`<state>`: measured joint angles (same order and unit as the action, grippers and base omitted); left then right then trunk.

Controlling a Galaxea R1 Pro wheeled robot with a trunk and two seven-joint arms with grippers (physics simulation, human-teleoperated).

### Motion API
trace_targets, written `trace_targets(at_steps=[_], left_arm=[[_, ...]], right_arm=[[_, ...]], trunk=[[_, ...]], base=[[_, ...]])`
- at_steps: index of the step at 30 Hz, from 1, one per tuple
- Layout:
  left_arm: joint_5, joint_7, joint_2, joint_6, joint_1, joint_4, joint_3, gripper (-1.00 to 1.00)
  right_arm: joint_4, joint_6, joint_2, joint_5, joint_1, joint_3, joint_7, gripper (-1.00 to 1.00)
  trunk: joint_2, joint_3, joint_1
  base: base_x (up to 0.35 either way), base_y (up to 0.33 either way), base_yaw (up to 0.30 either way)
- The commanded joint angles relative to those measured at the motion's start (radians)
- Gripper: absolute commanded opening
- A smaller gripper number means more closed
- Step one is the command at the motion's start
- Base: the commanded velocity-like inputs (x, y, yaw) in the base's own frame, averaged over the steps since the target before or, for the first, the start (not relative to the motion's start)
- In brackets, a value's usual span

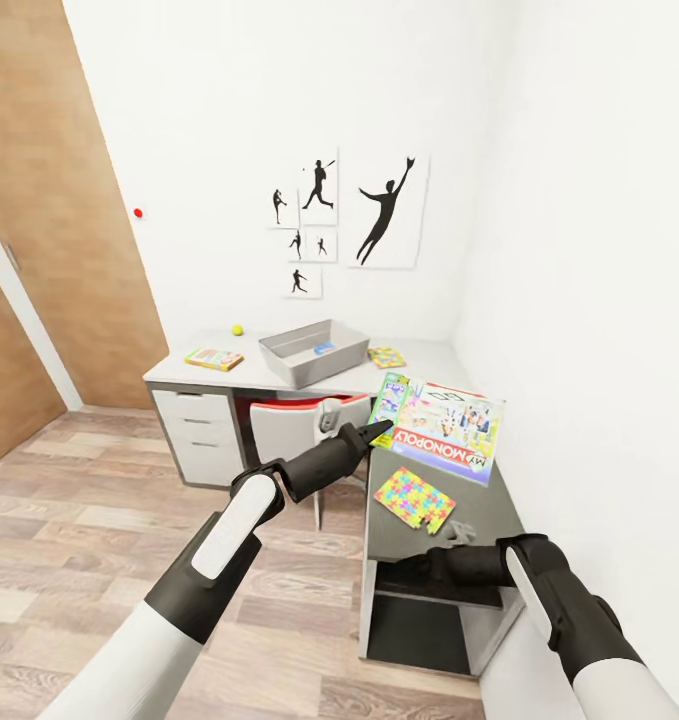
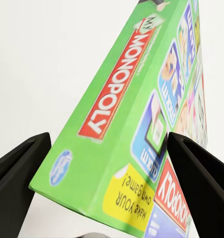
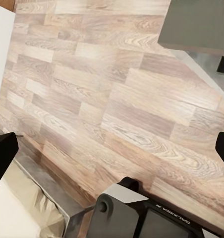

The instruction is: Put all the toys in the child's room - the three board games (two on the bed and one on the table), the two jigsaw puzzles on the table, and the tennis ball on the table - inside the toy box on the table in the child's room.

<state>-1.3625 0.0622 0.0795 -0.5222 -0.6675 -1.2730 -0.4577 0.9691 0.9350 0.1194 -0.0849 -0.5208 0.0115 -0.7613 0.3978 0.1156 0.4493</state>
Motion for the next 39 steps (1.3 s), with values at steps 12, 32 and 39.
trace_targets(at_steps=[12, 32, 39], left_arm=[[-0.001, 0.015, 0.000, -0.004, 0.000, 0.000, 0.000, -1.00], [-0.002, 0.016, 0.000, -0.004, -0.001, 0.000, 0.002, -1.00], [-0.001, 0.016, -0.001, -0.004, -0.001, 0.001, 0.001, -1.00]], right_arm=[[0.000, 0.009, 0.001, -0.009, -0.001, 0.001, 0.001, 1.00], [0.000, 0.007, 0.000, -0.009, -0.001, 0.001, 0.003, 1.00], [0.000, 0.007, 0.000, -0.009, -0.001, 0.001, 0.004, 1.00]], trunk=[[0.002, 0.002, 0.001], [0.002, 0.002, 0.001], [0.002, 0.002, 0.001]], base=[[0.016, -0.014, 0.002], [0.001, -0.001, 0.207], [0.141, 0.000, 0.255]])
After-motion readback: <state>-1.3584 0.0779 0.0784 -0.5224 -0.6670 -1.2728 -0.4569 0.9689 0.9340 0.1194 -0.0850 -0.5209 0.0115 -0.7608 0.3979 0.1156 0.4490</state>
